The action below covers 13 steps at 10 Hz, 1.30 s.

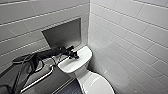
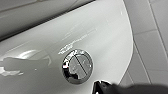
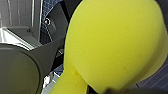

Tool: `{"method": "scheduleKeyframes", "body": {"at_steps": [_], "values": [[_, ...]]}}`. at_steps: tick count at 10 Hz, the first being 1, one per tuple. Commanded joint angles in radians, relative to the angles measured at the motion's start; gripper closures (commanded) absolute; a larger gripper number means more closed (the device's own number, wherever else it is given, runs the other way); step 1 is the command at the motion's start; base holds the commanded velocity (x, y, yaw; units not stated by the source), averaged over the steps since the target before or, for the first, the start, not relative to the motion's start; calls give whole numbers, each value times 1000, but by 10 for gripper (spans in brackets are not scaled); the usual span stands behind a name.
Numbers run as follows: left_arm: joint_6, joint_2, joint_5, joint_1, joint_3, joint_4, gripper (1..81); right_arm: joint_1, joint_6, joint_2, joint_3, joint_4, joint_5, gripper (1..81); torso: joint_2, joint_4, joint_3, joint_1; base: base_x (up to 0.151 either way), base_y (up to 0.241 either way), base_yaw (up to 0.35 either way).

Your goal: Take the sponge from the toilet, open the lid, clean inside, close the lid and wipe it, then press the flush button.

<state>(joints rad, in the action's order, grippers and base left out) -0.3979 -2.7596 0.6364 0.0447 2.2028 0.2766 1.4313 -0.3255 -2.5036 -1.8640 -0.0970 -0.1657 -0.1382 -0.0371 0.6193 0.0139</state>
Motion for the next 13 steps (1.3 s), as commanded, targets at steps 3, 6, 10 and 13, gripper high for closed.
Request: {"method": "scheduleKeyframes", "body": {"at_steps": [3, 6, 10, 13], "values": [[25, -35, 14, -205, 99, -69, 811, 4, 0, 15, 22, 8, 66, 811, 0, 0, 0, 0, 0, 0, 0], [27, -65, 11, -197, 163, -80, 811, 2, 0, 6, 13, 7, 68, 811, 0, 0, 0, 0, 0, 0, 0], [27, -85, -33, -106, 164, -85, 811, 7, 2, -19, -7, -1, 68, 811, 0, 0, 0, 0, 0, 0, 0], [27, -98, -52, -44, 164, -97, 811, 12, 5, -56, -41, -6, 68, 811, 0, 0, 0, 0, 0, 0, 0]]}}
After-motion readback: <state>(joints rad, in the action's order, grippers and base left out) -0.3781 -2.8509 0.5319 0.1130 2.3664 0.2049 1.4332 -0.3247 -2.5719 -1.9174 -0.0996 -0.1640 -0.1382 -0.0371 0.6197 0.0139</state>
